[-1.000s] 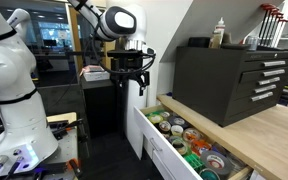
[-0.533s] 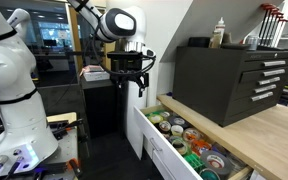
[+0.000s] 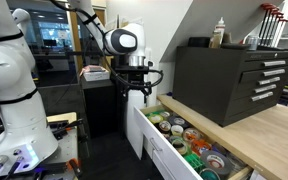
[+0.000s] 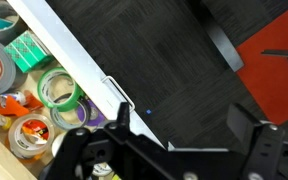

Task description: Close the open drawer

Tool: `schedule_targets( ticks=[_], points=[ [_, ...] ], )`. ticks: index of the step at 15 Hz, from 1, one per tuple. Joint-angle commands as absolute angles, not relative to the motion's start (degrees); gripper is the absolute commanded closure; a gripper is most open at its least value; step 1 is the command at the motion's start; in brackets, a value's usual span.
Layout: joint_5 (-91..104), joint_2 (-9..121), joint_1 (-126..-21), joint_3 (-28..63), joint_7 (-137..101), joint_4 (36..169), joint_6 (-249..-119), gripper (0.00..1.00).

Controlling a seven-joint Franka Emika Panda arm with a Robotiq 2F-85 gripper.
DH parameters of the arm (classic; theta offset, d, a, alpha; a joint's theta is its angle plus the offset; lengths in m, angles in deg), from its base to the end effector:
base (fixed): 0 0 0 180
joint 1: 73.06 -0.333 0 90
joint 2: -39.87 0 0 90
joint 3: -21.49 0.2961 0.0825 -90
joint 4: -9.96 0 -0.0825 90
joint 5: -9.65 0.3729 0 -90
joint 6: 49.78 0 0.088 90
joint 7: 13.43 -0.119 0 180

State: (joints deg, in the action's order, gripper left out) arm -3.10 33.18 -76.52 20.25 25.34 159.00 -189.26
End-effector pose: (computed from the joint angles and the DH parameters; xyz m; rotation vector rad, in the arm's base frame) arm 0.4224 0.0143 0.2687 2.7298 1.2996 -0.1367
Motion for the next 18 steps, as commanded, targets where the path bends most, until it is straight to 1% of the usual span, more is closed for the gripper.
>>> schedule_targets(
  ticks=[1, 8, 9, 10, 18],
  points=[
    [-3.4, 38.7, -76.8, 21.1, 30.3, 158.6, -198.6, 0.00],
    [-0.4, 45.3, -76.1, 24.6, 43.5, 158.1, -207.4, 0.00],
    [0.2, 45.9, -76.1, 25.3, 44.7, 157.7, -206.8, 0.00],
    [-1.5, 44.5, -75.9, 24.8, 41.1, 158.5, -205.5, 0.00],
    [-1.2, 46.3, -75.9, 25.4, 42.5, 157.6, -205.7, 0.00]
  ],
)
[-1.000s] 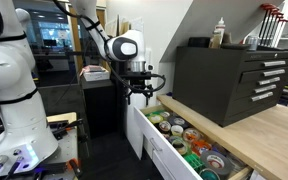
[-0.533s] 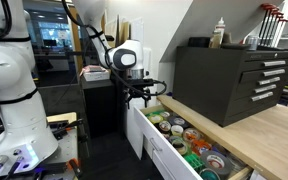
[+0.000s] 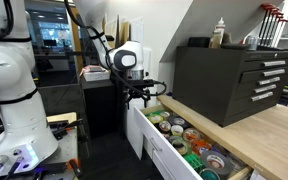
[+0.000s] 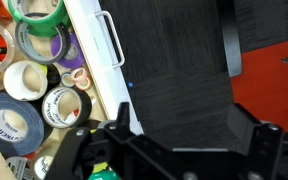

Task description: Close the open drawer

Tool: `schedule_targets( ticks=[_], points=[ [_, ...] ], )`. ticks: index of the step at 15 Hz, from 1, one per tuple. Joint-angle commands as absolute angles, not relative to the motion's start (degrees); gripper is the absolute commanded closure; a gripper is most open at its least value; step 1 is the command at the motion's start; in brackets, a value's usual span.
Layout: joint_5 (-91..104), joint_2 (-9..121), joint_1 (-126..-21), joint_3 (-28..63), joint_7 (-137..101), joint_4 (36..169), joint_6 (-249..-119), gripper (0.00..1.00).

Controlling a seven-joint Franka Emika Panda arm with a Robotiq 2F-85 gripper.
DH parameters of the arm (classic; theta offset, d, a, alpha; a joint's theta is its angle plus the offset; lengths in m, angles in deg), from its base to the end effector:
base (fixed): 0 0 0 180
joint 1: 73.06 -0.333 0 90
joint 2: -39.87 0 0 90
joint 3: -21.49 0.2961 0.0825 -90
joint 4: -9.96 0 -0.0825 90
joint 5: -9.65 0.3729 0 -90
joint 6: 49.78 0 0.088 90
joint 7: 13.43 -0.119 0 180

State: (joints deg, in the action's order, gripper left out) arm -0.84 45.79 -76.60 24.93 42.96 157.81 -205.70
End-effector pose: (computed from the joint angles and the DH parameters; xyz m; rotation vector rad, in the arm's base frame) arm 0.4393 0.0603 0.2052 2.4628 1.8172 0.0071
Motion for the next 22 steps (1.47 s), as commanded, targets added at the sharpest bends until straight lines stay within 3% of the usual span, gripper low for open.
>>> schedule_targets(
  ticks=[1, 22],
  points=[
    [-1.6, 48.8, -75.8, 25.2, 42.5, 156.7, -207.3, 0.00],
    [-9.4, 77.7, -73.2, 26.2, 43.6, 134.5, -215.0, 0.00]
  ],
)
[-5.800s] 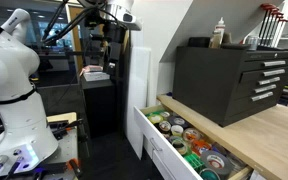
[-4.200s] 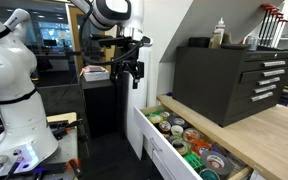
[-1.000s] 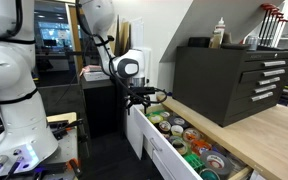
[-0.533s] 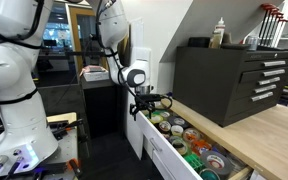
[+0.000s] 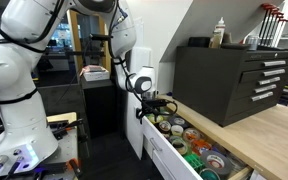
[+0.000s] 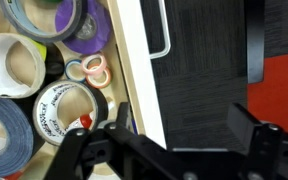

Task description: Close the open drawer

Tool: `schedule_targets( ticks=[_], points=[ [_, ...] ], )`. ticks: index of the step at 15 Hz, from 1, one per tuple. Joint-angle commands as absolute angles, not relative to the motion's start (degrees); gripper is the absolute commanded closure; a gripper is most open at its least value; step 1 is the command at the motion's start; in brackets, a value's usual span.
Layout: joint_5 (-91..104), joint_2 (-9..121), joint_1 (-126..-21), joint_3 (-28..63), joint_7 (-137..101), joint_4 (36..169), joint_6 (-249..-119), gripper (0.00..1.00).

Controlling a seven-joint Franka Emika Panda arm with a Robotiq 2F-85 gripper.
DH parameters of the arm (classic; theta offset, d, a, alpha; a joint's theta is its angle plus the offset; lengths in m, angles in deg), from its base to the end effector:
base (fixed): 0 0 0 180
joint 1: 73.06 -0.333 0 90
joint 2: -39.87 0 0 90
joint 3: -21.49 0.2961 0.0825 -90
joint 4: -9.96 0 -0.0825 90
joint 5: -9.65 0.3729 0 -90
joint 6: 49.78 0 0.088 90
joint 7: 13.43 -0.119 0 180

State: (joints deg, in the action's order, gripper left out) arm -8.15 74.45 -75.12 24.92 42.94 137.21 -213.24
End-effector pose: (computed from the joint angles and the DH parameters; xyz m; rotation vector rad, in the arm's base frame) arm 0.5160 0.0680 0.0853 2.3852 1.9389 0.0077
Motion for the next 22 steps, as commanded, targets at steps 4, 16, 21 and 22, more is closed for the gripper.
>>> schedule_targets(
  ticks=[4, 16, 21, 22],
  points=[
    [-9.9, 79.8, -72.1, 26.8, 44.3, 133.1, -215.7, 0.00],
    [-9.7, 80.2, -66.2, 28.9, 49.4, 133.6, -217.3, 0.00],
    [-9.8, 82.1, -65.8, 28.4, 50.4, 132.1, -217.0, 0.00],
    [-9.9, 82.6, -65.9, 28.2, 50.4, 131.6, -216.8, 0.00]
  ],
)
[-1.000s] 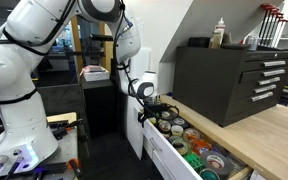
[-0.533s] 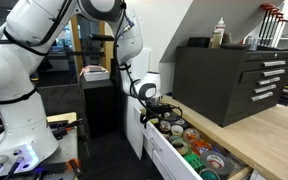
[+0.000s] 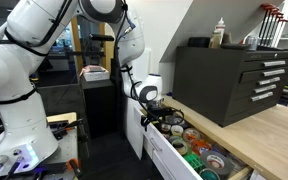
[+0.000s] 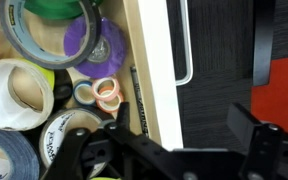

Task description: Close the open drawer

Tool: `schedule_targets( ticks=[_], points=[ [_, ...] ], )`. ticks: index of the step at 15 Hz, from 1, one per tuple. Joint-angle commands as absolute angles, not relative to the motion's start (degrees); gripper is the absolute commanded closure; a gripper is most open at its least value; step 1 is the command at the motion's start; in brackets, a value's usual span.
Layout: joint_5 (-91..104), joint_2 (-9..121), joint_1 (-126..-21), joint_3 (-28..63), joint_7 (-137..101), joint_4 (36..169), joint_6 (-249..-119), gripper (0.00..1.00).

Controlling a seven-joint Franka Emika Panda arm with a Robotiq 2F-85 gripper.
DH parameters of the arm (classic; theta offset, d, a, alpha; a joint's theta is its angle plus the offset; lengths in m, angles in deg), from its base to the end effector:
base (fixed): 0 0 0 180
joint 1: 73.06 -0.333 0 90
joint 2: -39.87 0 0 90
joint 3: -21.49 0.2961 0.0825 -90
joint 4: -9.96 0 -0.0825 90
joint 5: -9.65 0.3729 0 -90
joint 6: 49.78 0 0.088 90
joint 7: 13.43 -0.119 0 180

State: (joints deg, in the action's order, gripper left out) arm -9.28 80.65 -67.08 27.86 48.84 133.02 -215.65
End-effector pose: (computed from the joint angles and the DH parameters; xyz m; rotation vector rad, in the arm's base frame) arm 0.5297 0.0279 0.0551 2.3889 1.9796 0.0532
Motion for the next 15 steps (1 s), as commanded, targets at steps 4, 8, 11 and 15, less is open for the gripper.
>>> schedule_targets(
  ticks=[4, 8, 11, 15],
  points=[
    [-10.0, 84.7, -66.1, 27.8, 50.6, 129.9, -216.5, 0.00],
    [-10.2, 85.3, -66.2, 27.9, 50.7, 129.0, -217.0, 0.40],
    [-10.3, 85.2, -66.3, 27.8, 50.7, 128.6, -217.2, 0.59],
    [-10.4, 85.3, -66.6, 27.6, 50.7, 128.2, -217.4, 0.86]
  ],
)
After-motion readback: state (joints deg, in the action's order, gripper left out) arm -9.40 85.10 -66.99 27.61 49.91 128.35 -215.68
